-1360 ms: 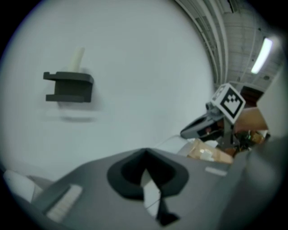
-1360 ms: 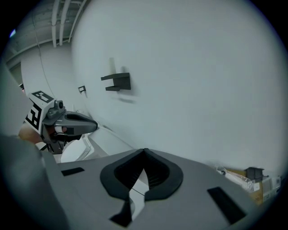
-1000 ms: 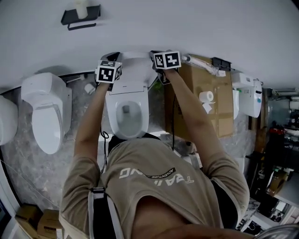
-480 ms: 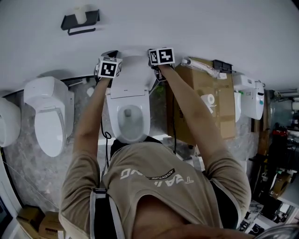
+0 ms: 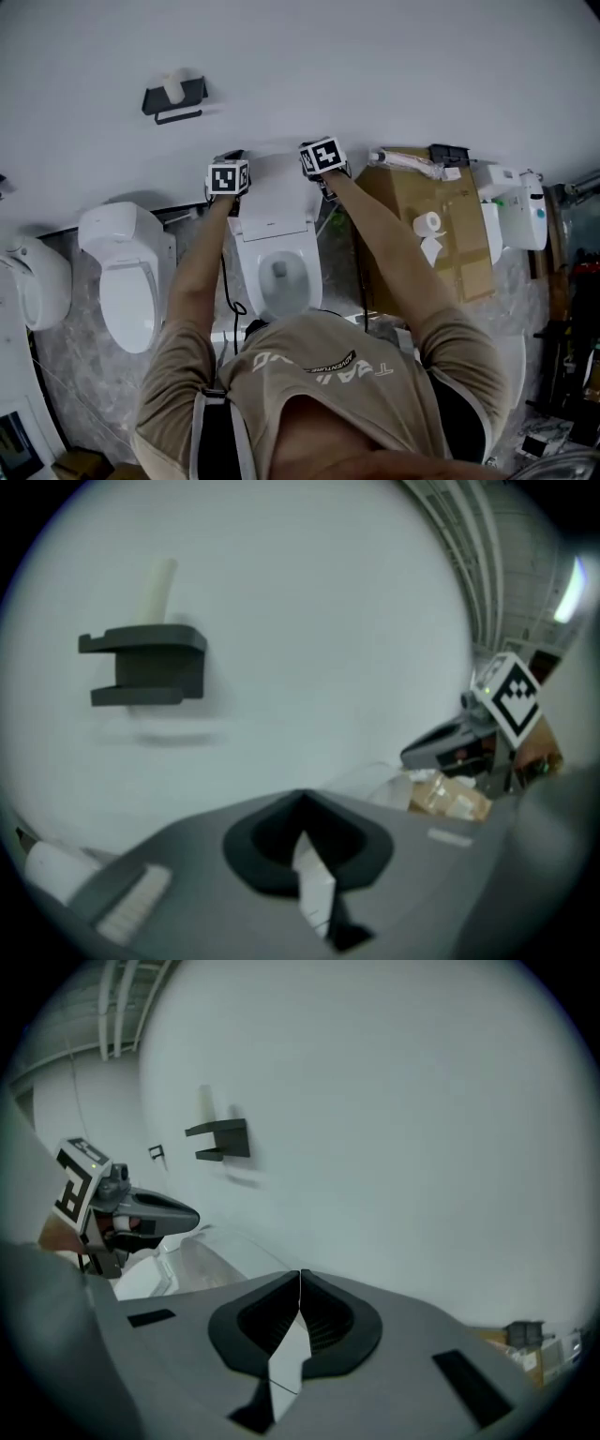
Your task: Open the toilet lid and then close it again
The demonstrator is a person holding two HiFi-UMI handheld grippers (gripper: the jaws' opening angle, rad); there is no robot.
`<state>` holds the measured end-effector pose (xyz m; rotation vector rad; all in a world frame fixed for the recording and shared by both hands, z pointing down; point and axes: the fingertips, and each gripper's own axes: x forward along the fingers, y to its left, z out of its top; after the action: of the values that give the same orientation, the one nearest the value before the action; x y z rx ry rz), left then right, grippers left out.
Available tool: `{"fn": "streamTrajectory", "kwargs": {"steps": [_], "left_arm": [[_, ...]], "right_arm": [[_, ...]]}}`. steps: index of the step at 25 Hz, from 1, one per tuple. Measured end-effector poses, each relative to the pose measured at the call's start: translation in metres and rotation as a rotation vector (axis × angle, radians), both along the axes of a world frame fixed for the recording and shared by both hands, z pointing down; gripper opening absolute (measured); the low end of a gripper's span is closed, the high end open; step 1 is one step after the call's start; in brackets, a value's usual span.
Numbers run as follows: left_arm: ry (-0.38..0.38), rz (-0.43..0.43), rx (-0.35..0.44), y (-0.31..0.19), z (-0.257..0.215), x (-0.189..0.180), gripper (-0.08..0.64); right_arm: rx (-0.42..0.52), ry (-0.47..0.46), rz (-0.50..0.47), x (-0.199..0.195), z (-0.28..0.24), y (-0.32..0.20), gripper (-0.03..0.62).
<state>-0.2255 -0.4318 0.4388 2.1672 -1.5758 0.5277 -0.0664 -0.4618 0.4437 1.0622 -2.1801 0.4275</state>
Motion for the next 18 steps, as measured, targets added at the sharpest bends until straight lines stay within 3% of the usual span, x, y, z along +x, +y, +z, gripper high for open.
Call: {"fn": "streamTrajectory", "kwargs": {"steps": [3,12,18], "left_arm": [[-0.025,0.006,0.012,0.011,-0.005,0.0,0.005],[-0.023,0.01,0.076,0.045,-0.031,0.006,0.005],[-0.031,0.004,0.122,0.07,-0.064,0.001,0.005]], "right_arm": [[0.047,0.009,-0.037,0.001,-0.01,0.01,0.014],[0.086,-0.195,0.034,0.017,-0.052,0.029,0.014],[0.167,-0.229,-0.026,0.02,-0.084,0.044,0.014]]}}
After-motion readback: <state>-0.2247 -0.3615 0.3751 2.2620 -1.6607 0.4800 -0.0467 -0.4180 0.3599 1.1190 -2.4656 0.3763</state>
